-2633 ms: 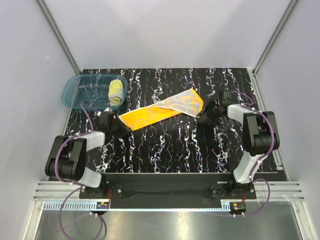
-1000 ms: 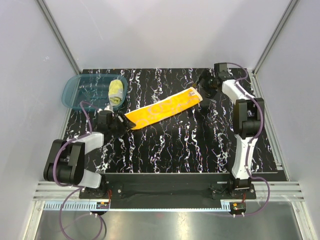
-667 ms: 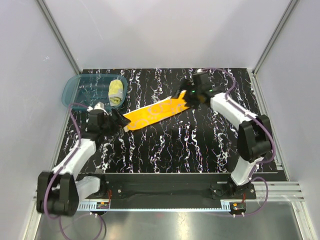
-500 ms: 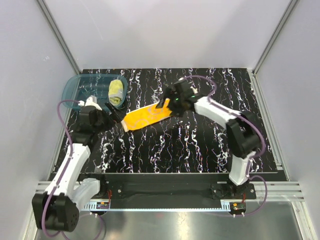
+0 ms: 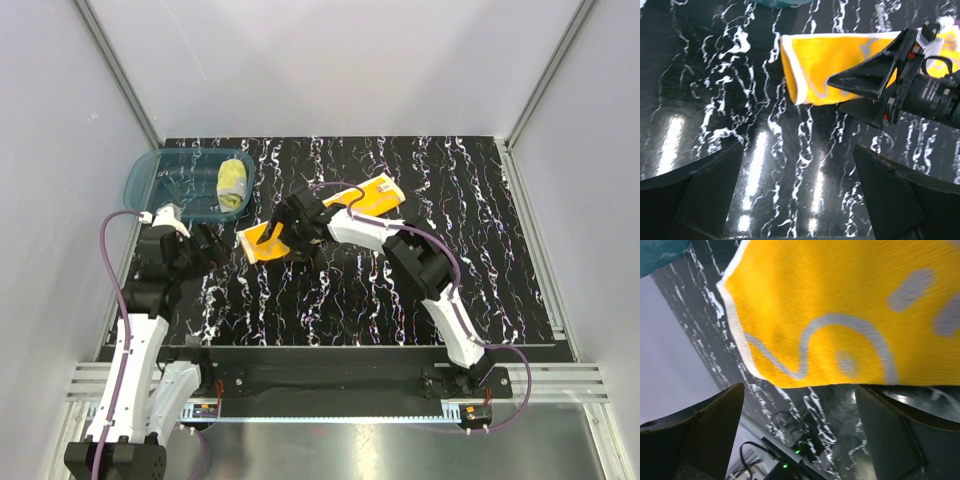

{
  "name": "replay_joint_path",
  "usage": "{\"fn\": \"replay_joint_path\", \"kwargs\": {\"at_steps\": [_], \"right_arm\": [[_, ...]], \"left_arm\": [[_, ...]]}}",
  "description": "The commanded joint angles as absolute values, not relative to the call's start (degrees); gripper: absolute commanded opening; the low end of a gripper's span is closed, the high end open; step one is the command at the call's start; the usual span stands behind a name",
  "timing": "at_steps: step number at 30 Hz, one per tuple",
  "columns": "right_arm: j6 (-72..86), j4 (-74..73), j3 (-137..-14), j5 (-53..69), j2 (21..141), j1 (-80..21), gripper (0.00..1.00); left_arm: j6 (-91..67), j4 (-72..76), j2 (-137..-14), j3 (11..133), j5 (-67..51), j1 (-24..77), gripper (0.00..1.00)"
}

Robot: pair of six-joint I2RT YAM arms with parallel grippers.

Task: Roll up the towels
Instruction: Fold the towel

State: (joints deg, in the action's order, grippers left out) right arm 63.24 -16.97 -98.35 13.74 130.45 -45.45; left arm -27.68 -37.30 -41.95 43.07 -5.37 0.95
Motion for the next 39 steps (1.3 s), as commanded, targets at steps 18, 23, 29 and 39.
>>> {"fn": "replay_joint_path", "kwargs": {"at_steps": [18,23,29,39], "right_arm": [[77.0,-9.4,-97.9,10.5,135.6,-48.0,0.57],[76.8,-10.3,-97.8,9.9,136.1,-48.2,0.23],[74.6,-10.5,-93.0,10.0,132.7,-48.1,0.00],[60.5,-24.4,-65.6,6.9,110.9,-47.4,0.00]], "left_arm": [[-22.4,-37.5,-41.0,43.9,-4.3,0.0,0.99],[-22.2,-37.1,-41.0,43.8,-4.7,0.1,0.99],[-22.0,-36.7,-41.4,43.6,-5.4,-1.7,0.99],[-21.3,-35.1,-42.6,42.8,-10.8,-2.0,0.99]]}}
